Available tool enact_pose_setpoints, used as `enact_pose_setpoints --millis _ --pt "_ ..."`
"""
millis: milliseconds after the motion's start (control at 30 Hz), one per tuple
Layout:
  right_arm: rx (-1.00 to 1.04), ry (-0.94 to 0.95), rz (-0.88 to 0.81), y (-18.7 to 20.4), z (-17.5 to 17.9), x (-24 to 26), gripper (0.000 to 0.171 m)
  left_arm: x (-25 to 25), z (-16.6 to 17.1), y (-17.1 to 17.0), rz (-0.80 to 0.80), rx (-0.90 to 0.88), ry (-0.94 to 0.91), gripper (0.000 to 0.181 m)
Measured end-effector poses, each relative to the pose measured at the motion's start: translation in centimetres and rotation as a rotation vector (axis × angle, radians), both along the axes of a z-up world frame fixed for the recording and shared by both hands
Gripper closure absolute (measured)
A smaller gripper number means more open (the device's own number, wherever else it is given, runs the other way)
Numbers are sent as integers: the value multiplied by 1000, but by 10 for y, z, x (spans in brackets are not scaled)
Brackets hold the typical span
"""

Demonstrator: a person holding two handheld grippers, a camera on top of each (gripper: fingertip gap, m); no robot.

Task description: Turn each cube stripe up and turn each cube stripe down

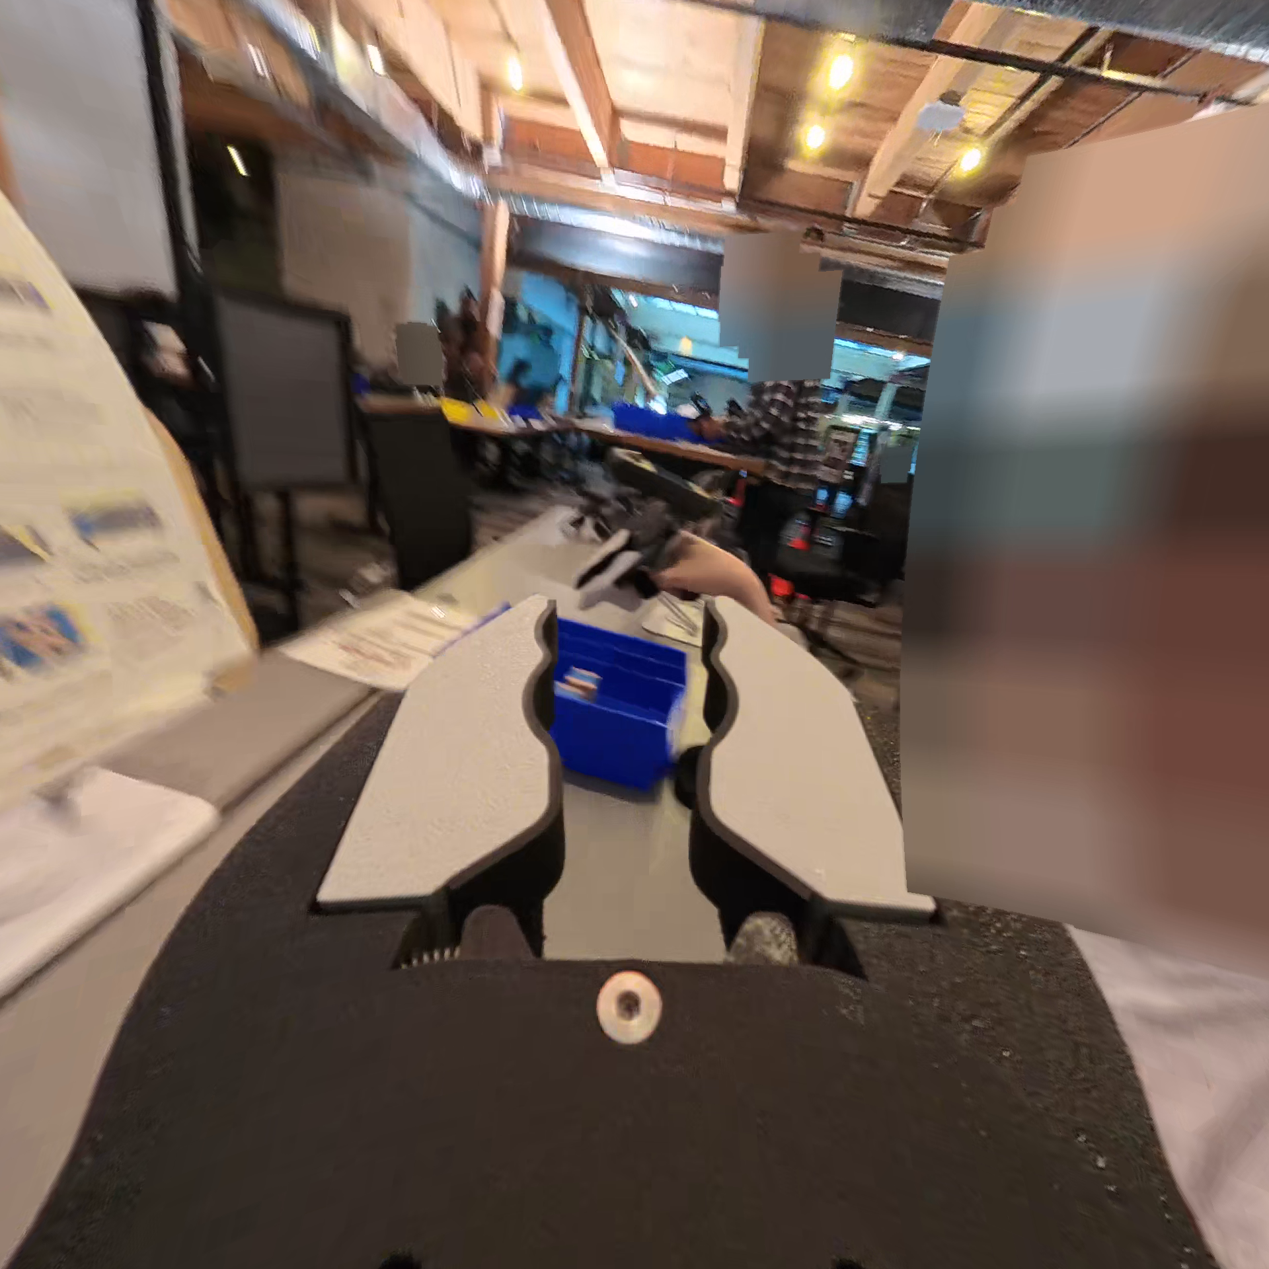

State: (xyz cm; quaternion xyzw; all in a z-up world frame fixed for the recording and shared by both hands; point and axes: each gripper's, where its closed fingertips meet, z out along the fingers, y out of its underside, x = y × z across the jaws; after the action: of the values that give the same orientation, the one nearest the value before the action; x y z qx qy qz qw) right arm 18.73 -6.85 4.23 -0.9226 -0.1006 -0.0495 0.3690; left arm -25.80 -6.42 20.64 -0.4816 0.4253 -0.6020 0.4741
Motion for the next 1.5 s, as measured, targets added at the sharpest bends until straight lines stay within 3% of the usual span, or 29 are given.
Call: enact_pose_setpoints --millis 67,133,167,267,300,367,467,533,600,733,900,1000,1133,1200,1267,1367,1500 --pt "238 -39 45 2 40 3 127 -11 9 -6 104 135 -85 142" --pt "427 -34 87 3 69 4 108 -16 11 -4 223 243 -106 149" --pt "510 1 110 5 78 4 94 -17 8 0 273 279 -80 155" --pt "696 139 212 14 87 3 89 -22 -9 24 404 297 54 158" --pt "697 213 257 18 84 1 92 -28 -14 37 467 291 96 158" --pt "808 372 355 14 101 -4 121 -48 -24 67 633 285 173 158" --pt "1250 577 493 -35 165 -4 150 -94 -40 108 894 249 306 158" --pt "1279 450 463 -48 170 1 168 -127 -45 123 1042 214 363 158" --pt "1246 268 299 -45 164 23 168 -150 -40 127 1128 206 330 158" --pt "1262 189 215 -49 164 38 168 -171 -22 119 1136 141 151 158" --pt "1135 175 156 -29 153 35 170 -174 -18 115 1144 256 161 161" --pt "1121 142 128 -22 153 29 152 -165 -22 118 1107 331 187 171" --pt "1064 108 199 -13 145 12 163 -144 -27 120 1004 371 178 181" --pt "1114 72 240 -13 148 5 158 -137 -29 122 984 375 177 181" --pt "1155 21 274 -15 149 -1 165 -132 -32 125 987 408 201 181" --pt "1189 8 363 -19 149 -17 161 -126 -34 125 1009 508 232 181" --pt "1151 127 490 -20 143 -36 159 -110 -35 120 985 569 262 164"
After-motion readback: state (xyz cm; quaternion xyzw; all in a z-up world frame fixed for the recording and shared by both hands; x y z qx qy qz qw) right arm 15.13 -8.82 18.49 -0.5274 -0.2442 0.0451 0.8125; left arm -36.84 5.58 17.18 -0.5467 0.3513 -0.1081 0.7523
